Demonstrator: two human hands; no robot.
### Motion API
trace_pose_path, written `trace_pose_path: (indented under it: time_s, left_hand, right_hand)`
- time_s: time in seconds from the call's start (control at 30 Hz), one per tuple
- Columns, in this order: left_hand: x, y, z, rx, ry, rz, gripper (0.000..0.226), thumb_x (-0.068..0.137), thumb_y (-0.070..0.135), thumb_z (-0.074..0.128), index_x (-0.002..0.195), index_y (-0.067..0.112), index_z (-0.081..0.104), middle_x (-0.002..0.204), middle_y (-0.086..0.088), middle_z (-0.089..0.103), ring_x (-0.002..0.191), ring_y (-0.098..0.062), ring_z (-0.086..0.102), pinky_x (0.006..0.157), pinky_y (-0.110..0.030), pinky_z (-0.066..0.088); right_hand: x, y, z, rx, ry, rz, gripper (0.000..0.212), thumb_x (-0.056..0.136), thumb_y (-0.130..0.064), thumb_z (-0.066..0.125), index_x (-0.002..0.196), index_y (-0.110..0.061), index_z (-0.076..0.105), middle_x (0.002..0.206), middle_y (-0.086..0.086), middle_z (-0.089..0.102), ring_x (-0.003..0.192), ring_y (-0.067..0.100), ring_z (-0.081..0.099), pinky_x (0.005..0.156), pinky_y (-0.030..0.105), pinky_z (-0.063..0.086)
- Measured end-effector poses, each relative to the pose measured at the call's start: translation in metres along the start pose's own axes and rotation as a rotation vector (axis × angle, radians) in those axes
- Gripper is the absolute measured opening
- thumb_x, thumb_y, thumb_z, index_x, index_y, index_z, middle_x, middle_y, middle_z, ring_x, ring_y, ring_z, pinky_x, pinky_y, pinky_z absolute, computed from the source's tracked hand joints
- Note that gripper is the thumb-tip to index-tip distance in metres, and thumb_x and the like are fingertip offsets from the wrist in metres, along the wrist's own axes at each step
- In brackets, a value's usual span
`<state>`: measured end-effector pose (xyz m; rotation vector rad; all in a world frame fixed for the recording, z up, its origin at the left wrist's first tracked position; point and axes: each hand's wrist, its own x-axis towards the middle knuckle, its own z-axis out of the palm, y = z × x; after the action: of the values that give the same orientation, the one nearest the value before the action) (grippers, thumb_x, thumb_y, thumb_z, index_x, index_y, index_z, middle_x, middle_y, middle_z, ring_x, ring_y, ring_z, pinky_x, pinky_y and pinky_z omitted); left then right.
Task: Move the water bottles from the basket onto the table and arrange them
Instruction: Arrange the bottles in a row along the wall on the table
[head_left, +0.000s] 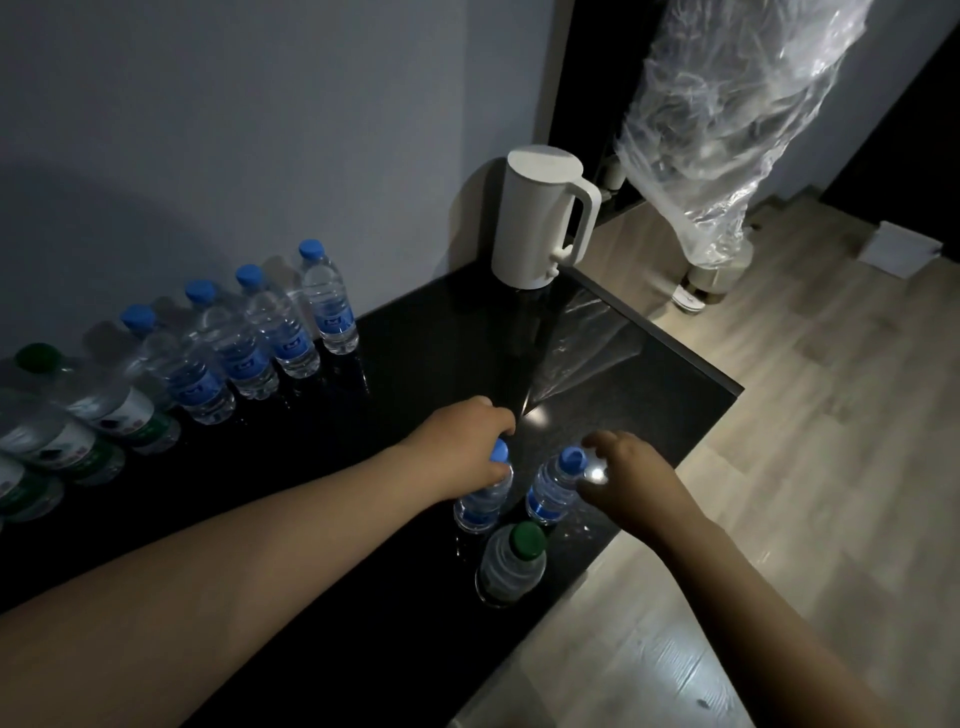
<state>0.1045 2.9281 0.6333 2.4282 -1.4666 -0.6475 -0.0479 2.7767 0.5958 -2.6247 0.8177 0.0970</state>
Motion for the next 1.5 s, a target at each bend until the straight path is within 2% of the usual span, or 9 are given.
trace_pose_path:
  time_s: [0.23,0.3,0.5,0.63,0.8,1.03,1.2,1.33,1.5]
  left_hand:
    - [0.012,-0.005,0.007,0.015,-0.025,-0.023,0.026,0.079,0.031,0.068,0.102,0.023,0.062,0.097,0.008,0.045,0.085,-0.011,0.051,0.064,-0.019,0.035]
    - [0.014,-0.008,0.008,-0.011,-0.021,-0.034,0.023,0.078,0.029,0.069,0.1,0.023,0.063,0.097,0.008,0.046,0.086,-0.012,0.052,0.064,-0.018,0.035]
    - [0.017,-0.013,0.006,-0.026,-0.028,-0.023,0.02,0.078,0.029,0.069,0.096,0.025,0.062,0.095,0.009,0.044,0.083,-0.01,0.05,0.06,-0.016,0.033]
    - [0.013,-0.019,0.004,-0.042,-0.029,-0.035,0.018,0.078,0.027,0.069,0.094,0.024,0.062,0.097,0.008,0.044,0.087,-0.012,0.051,0.065,-0.019,0.037]
    - [0.002,-0.034,-0.001,-0.042,-0.011,-0.078,0.018,0.077,0.022,0.071,0.092,0.024,0.061,0.1,0.006,0.046,0.089,-0.012,0.052,0.069,-0.021,0.041]
    - [-0.022,-0.058,0.001,-0.077,0.073,-0.122,0.017,0.075,0.019,0.071,0.089,0.023,0.062,0.096,0.006,0.048,0.085,-0.011,0.054,0.068,-0.02,0.043]
    - [-0.034,-0.068,0.002,-0.157,0.107,-0.142,0.019,0.071,0.019,0.073,0.086,0.024,0.062,0.095,0.007,0.05,0.084,-0.01,0.055,0.066,-0.018,0.044]
    - [-0.034,-0.068,-0.009,-0.185,0.157,-0.131,0.02,0.071,0.025,0.074,0.089,0.023,0.065,0.096,0.005,0.052,0.085,-0.012,0.056,0.069,-0.021,0.047]
    - [-0.034,-0.075,-0.037,-0.14,0.213,-0.135,0.022,0.07,0.026,0.074,0.091,0.023,0.067,0.095,0.004,0.053,0.085,-0.013,0.055,0.071,-0.025,0.047]
  right_hand:
    - [-0.015,-0.006,-0.005,0.051,0.014,-0.019,0.046,0.083,-0.027,0.069,0.126,-0.023,0.053,0.12,0.0,0.056,0.102,0.013,0.056,0.083,0.024,0.049]
    - [-0.026,-0.013,-0.011,0.076,0.01,-0.044,0.047,0.083,-0.029,0.069,0.127,-0.024,0.054,0.119,-0.002,0.056,0.102,0.012,0.057,0.084,0.026,0.051]
    - [-0.056,-0.045,-0.019,0.182,-0.08,-0.214,0.034,0.081,-0.032,0.069,0.114,-0.028,0.06,0.106,-0.009,0.058,0.089,0.006,0.058,0.079,0.029,0.054]
    - [-0.063,-0.054,-0.008,0.147,-0.162,-0.246,0.042,0.082,-0.034,0.068,0.122,-0.031,0.056,0.113,-0.011,0.053,0.094,0.006,0.057,0.081,0.026,0.053]
    - [-0.057,-0.06,0.002,0.082,-0.155,-0.249,0.024,0.084,-0.027,0.065,0.108,-0.023,0.062,0.105,-0.006,0.055,0.087,0.009,0.058,0.077,0.024,0.052]
    - [-0.049,-0.066,0.006,0.018,-0.196,-0.229,0.033,0.082,-0.024,0.066,0.114,-0.022,0.061,0.11,-0.003,0.056,0.095,0.014,0.06,0.081,0.03,0.054]
    - [-0.047,-0.064,0.004,0.054,-0.226,-0.198,0.028,0.078,-0.024,0.072,0.104,-0.024,0.062,0.103,-0.007,0.058,0.089,0.006,0.06,0.076,0.023,0.055]
    - [-0.041,-0.066,-0.006,0.082,-0.148,-0.183,0.019,0.074,-0.023,0.072,0.091,-0.019,0.064,0.092,-0.007,0.059,0.08,0.008,0.062,0.068,0.027,0.057]
    - [-0.03,-0.074,-0.023,0.067,-0.119,-0.239,0.02,0.075,-0.031,0.072,0.092,-0.024,0.063,0.093,-0.008,0.058,0.082,0.007,0.06,0.072,0.028,0.057]
